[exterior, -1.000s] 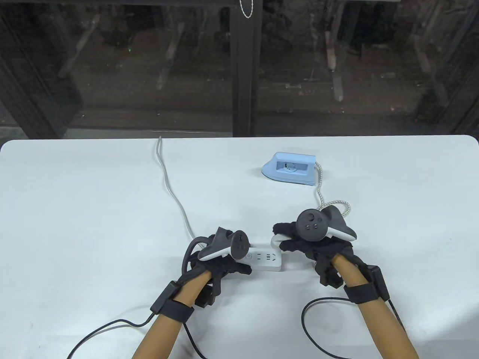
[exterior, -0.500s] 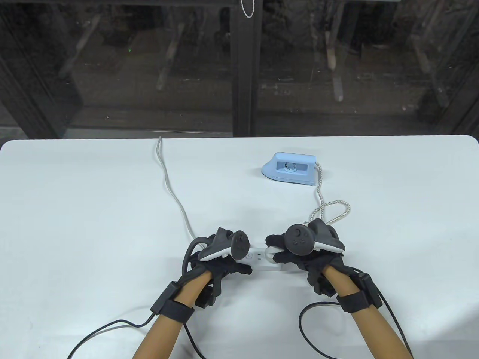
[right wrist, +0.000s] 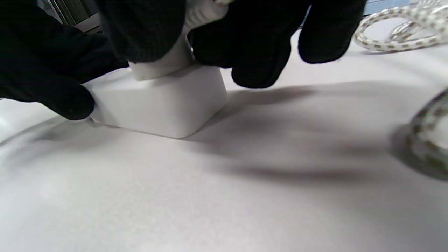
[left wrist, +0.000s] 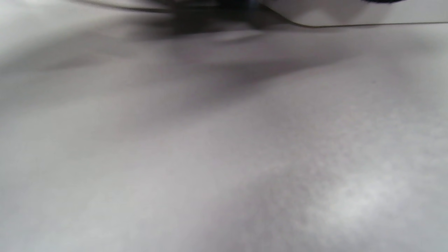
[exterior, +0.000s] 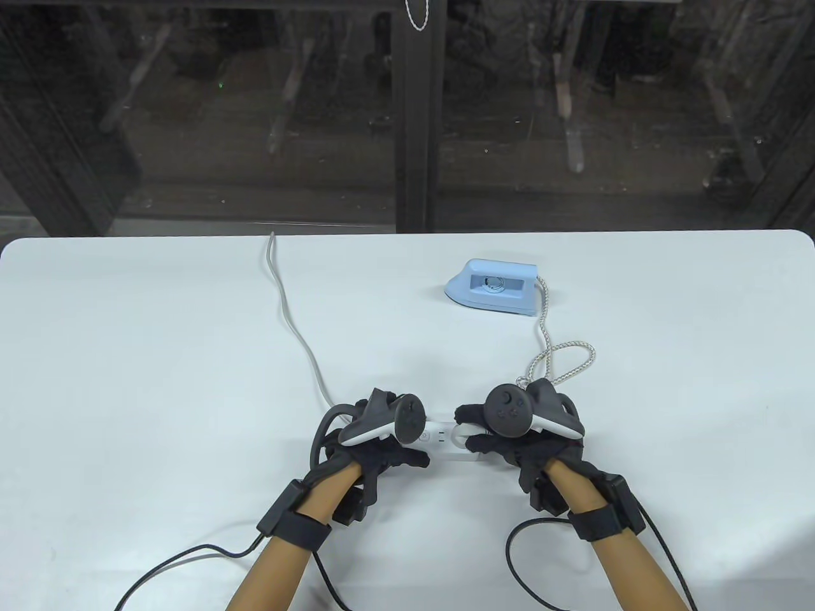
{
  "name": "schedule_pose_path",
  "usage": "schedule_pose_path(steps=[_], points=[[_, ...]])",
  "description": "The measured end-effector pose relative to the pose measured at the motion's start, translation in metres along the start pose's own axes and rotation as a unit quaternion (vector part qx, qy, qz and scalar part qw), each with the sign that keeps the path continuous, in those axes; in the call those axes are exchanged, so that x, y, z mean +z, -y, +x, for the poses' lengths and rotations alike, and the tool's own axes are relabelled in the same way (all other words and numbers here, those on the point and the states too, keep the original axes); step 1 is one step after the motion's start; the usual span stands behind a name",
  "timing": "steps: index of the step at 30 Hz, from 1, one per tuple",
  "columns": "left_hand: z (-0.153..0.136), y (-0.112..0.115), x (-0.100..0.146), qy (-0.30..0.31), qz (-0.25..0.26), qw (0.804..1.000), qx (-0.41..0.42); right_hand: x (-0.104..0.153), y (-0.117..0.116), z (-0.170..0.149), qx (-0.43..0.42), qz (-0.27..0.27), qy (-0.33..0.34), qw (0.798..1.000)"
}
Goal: Plug the electric iron into the power strip
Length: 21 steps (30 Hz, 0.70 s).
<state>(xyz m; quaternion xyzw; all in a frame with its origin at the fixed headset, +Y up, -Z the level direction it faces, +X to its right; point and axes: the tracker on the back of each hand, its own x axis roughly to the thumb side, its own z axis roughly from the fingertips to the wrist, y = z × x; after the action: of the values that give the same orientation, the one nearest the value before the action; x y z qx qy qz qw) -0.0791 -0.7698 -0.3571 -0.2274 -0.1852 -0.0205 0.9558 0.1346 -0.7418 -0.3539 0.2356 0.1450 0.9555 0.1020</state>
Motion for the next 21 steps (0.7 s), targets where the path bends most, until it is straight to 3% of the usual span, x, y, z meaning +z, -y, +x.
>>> schedule_pose_path(steps=[15, 21], points=[[0.002, 0.001, 0.001, -0.006, -0.005, 1.0, -0.008, 0.002, 0.0, 0.002, 0.031, 0.007, 0.005, 0.999], [-0.002, -0.012, 0.01, 0.001, -0.008, 1.0, 0.002, 0.015, 0.022, -0.002, 0.004, -0.025, 0.014, 1.0]])
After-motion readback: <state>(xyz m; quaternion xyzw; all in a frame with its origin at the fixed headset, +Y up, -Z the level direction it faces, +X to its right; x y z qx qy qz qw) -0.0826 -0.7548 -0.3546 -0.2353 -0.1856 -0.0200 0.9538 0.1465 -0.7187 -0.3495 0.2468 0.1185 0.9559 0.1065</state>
